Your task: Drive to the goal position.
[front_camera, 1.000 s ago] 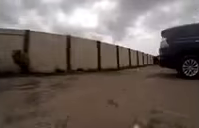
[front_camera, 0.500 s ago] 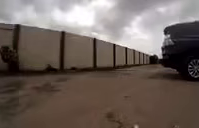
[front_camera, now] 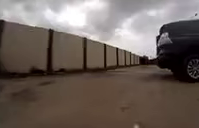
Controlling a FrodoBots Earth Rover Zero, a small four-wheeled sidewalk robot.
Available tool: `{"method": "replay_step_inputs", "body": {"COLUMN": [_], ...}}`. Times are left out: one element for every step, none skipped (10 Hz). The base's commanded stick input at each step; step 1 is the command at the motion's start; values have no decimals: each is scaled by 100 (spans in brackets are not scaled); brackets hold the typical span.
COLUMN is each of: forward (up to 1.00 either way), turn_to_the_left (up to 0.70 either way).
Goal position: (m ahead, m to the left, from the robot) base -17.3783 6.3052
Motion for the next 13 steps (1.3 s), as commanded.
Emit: {"method": "replay_step_inputs", "body": {"forward": [100, 100, 100, 100, 100, 100, 100, 100, 100, 100, 100, 100, 100], "turn_to_the_left": [0, 0, 0, 0, 0, 0, 0, 0, 0, 0, 0, -27, -27]}}
